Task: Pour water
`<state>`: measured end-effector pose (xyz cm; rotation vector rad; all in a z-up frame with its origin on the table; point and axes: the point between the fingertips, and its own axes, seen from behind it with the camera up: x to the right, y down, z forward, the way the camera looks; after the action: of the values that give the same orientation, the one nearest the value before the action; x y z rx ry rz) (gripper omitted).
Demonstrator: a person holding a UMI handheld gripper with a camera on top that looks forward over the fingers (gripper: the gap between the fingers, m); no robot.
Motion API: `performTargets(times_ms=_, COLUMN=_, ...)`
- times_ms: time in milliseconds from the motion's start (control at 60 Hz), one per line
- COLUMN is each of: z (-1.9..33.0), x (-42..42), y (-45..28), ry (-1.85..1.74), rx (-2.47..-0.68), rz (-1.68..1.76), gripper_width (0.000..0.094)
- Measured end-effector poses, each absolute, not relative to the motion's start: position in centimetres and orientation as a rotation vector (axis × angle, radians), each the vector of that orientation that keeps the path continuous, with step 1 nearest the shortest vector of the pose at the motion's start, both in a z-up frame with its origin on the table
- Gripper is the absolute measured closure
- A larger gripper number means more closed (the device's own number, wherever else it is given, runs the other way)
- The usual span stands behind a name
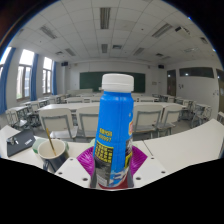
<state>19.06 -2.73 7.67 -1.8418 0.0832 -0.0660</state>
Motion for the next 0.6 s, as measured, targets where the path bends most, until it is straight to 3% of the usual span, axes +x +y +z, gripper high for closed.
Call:
performTargets(times_ms=100, z=6.6, x=20.1, y=-3.4, ry=0.051, rx=-1.894, rz=-0.091, gripper_width=0.0515)
performTargets(times_ms=133, z=4.4, x=20.8, y=-4.7, ry=0.025, rx=-1.881, rz=-0.123, gripper_width=0.0517)
performTargets(times_ms=300, z=4.2, x=22.9, y=-7.1, ry=0.046, rx=-1.885, rz=-0.122, gripper_width=0.0516)
performTargets(times_ms=417, z=4.0, x=24.2, y=-9.0, ry=0.017, rx=-1.926, rz=-0.136, gripper_width=0.0291)
performTargets(times_ms=483, z=4.0, x=25.3, y=-10.9, ry=-0.005, rx=-1.955, rz=-0.138, gripper_width=0.0068)
performTargets(times_ms=600, z=3.8, x=25.1, y=-13.9, ry=-0.006, rx=-1.976, rz=-0.126, gripper_width=0.0092)
